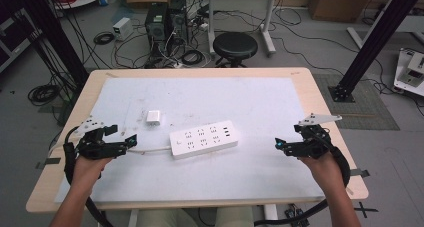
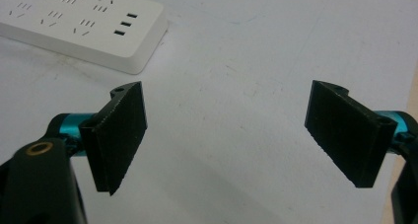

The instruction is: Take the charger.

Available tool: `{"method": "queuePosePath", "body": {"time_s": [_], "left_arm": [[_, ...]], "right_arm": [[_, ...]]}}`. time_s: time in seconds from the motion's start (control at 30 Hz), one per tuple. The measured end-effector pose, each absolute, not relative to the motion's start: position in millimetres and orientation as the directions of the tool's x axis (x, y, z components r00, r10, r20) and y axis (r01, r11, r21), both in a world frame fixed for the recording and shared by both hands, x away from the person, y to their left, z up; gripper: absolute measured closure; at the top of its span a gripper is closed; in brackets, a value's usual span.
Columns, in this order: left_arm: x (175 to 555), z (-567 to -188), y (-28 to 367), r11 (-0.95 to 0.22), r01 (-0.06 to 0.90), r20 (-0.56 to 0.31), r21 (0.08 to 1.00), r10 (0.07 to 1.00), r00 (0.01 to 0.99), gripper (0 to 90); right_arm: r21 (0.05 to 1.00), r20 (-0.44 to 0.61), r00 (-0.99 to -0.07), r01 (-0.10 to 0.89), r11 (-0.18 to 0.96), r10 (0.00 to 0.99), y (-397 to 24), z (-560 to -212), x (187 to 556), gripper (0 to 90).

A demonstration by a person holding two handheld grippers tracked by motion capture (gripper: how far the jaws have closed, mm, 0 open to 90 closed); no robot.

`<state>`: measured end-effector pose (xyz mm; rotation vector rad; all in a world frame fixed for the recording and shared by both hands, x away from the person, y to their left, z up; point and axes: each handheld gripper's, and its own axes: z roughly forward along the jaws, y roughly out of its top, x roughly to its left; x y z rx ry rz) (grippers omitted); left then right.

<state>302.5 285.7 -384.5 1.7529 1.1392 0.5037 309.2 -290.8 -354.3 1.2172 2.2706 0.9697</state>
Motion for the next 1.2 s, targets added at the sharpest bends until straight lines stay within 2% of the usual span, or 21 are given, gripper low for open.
{"method": "queuePosePath", "body": {"time_s": [0.37,0.5,0.53,0.77,1.2], "left_arm": [[310.1,-381.7,282.9,-0.085,0.491,-0.163,0.867,0.882,0.442,12.3],[315.4,-379.0,283.0,-0.046,0.511,-0.198,0.858,0.889,0.413,12.3],[323.2,-371.0,281.0,-0.020,0.527,-0.215,0.850,0.900,0.381,12.3],[345.1,-357.9,265.4,-0.010,0.575,-0.210,0.818,0.926,0.315,13.1],[381.3,-362.4,237.4,0.010,0.631,-0.182,0.776,0.961,0.208,13.9]], "right_arm": [[0.725,-0.019,-0.557,0.564,0.395,0.830,-289.2,-353.4,310.9,16.4],[0.723,-0.020,-0.560,0.564,0.399,0.829,-287.5,-353.8,314.7,16.4],[0.725,-0.019,-0.559,0.564,0.396,0.829,-285.5,-354.3,318.5,16.4],[0.721,-0.019,-0.568,0.562,0.405,0.823,-282.5,-356.1,323.5,16.5],[0.719,-0.016,-0.560,0.569,0.399,0.828,-285.1,-357.9,325.7,16.4]]}}
